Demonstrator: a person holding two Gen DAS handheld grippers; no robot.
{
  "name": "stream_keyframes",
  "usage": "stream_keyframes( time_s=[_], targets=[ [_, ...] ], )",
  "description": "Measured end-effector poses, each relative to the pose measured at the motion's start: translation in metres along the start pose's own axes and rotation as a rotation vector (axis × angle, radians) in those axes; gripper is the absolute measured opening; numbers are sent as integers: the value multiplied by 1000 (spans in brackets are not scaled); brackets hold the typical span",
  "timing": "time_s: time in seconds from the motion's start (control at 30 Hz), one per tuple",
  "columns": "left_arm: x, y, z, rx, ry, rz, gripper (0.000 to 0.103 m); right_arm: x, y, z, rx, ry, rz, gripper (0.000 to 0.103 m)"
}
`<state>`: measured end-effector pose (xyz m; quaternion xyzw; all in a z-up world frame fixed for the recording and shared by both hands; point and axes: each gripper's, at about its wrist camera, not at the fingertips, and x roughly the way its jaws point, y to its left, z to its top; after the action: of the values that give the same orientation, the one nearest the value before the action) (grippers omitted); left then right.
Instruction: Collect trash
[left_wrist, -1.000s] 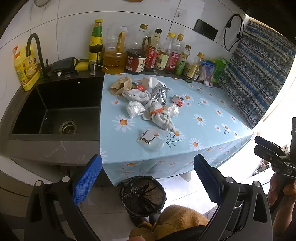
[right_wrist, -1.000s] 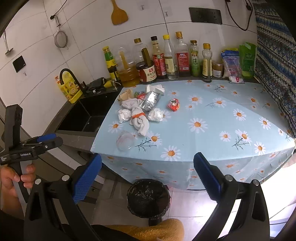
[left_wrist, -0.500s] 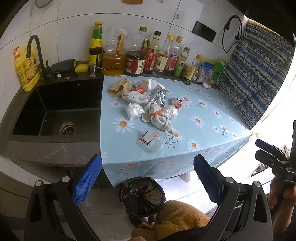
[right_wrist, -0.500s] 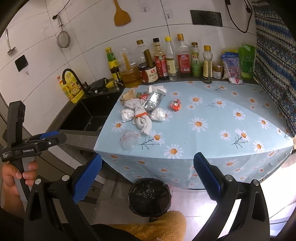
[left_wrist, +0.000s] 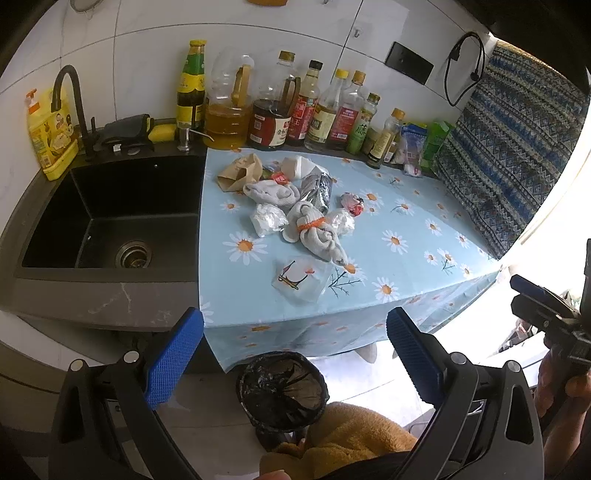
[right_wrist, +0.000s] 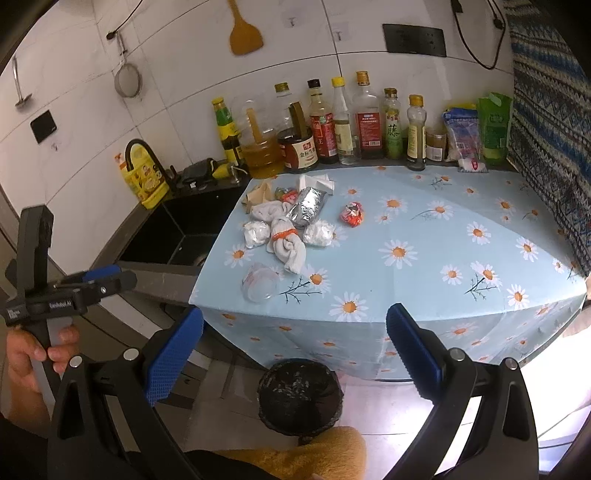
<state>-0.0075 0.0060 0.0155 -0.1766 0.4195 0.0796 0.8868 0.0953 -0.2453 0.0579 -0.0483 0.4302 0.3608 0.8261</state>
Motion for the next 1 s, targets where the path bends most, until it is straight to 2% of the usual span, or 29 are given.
stream_keyframes(
  time_s=[0.23,0.27,0.53,0.77,1.0],
  targets=[
    [9,-2,3,9,12,-3,96,-4,-3,1,-14,-9,-6,98],
    [9,-3,-11,12,3,-2,96,-3,-3,1,-20,-9,-8,98],
    [10,-5,-15,-2,-3,-16,96,-1,2,-5,-26,-6,-7,98],
    [15,-8,-10,-19,12,-22,96,3,-4,6,-23,21,-12,98],
    [26,-8,-4,-39,43,4,96,27,-24,17,5,67,14,98]
  ],
)
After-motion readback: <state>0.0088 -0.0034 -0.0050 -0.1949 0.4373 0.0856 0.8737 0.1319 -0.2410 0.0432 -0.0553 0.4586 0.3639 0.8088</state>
